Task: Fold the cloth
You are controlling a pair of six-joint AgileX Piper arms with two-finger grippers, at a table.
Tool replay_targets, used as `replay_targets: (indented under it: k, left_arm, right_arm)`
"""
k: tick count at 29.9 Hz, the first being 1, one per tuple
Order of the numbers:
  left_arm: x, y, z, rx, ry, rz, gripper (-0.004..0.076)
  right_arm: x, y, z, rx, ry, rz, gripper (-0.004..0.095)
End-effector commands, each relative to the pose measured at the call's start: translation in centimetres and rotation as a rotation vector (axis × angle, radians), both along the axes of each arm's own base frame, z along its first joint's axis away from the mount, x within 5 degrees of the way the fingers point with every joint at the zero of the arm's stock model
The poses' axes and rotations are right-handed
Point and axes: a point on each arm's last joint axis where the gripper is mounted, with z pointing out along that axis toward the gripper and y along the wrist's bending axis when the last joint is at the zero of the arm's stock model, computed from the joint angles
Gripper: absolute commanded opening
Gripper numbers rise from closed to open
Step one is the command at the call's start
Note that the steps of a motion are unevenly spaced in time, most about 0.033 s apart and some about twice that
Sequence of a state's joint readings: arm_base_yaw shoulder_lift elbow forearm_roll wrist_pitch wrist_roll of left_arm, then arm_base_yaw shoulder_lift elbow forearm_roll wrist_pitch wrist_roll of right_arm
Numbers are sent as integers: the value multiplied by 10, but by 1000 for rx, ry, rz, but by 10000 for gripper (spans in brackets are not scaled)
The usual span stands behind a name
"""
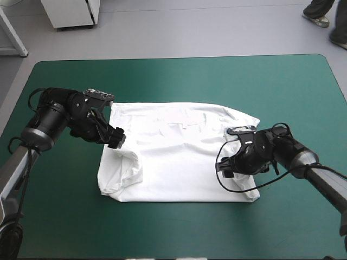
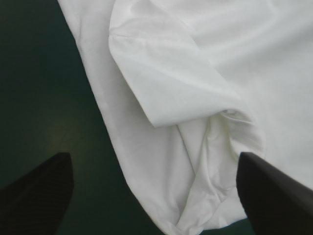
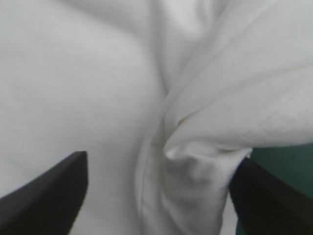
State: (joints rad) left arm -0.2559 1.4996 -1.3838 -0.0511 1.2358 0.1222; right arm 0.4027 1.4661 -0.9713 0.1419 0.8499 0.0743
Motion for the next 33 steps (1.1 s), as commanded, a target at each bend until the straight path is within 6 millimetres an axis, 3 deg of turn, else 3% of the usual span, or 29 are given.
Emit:
replay_targets:
  k: [1,6,12,20,26,33]
  left_arm:
    - [-6,-1,19,-40,-69,13,654]
    - [-11,0,18,-32,-12,30,654]
    - [-30,5,8,-27,30,43,654]
    - [-79,18,-43,-3,209,137,654]
    - [-75,16,-77,-18,208,174,654]
    - [-60,-1,-109,-54,227,165,653]
  right_arm:
    - [-4,-6,47,13,-122,-31,934]
    - [-21,-21,86,-45,-176,-50,899]
    - [-62,-43,100,-104,-120,-86,899]
    - [-102,-59,81,-88,-124,-95,899]
    - [-100,-57,63,-77,-126,-89,899]
    - [-95,-54,62,-59,-157,-90,899]
